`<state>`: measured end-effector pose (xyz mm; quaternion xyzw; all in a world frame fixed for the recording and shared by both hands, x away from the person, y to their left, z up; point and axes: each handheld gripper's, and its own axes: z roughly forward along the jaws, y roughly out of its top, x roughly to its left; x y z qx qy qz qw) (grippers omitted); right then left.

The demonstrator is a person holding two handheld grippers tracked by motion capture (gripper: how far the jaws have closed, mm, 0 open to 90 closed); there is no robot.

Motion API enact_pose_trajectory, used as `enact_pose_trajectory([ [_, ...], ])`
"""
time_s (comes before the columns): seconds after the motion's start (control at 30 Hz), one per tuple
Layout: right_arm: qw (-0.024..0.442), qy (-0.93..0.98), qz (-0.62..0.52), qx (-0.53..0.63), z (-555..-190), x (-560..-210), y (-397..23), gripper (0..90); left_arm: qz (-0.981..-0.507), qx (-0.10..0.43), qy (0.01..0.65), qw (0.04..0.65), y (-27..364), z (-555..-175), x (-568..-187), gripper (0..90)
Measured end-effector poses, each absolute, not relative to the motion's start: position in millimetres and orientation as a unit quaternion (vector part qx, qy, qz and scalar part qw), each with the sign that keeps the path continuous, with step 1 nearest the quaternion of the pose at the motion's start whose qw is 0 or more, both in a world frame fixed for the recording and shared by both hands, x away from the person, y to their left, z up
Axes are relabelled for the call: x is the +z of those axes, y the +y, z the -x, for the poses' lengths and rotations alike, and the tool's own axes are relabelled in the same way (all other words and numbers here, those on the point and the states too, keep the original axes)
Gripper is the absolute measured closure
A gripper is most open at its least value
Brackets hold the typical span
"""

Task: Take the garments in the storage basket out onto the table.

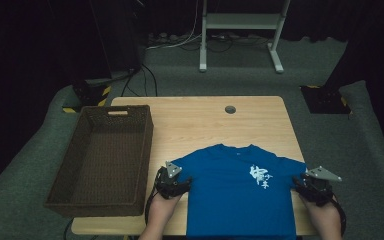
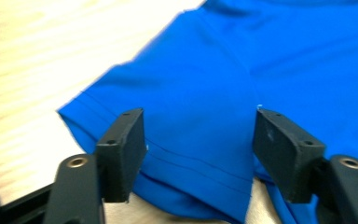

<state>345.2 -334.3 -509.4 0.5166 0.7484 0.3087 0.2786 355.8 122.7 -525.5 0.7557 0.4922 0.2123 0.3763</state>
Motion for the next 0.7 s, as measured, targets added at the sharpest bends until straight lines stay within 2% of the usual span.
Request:
enact_pose_trajectory([
  [0.23, 0.266, 0.761, -0.484, 0.340, -310.8, -516.4, -304.7, 63.2, -0.751, 0.245, 0.500, 0.354, 123.7, -361.6, -525.5, 58.7],
  [0.33, 0.264, 0.765, -0.471, 0.352, -304.1, -518.7, -298.6, 63.2, -0.748, 0.252, 0.513, 0.337, 126.4, -367.7, -527.8, 62.1],
  [0.43, 0.259, 0.766, -0.463, 0.362, -300.1, -519.3, -294.4, 63.2, -0.746, 0.250, 0.528, 0.320, 129.8, -374.1, -530.5, 60.4],
  [0.7, 0.250, 0.779, -0.450, 0.357, -298.7, -525.3, -289.9, 63.2, -0.741, 0.271, 0.535, 0.303, 132.2, -378.3, -535.8, 42.4],
])
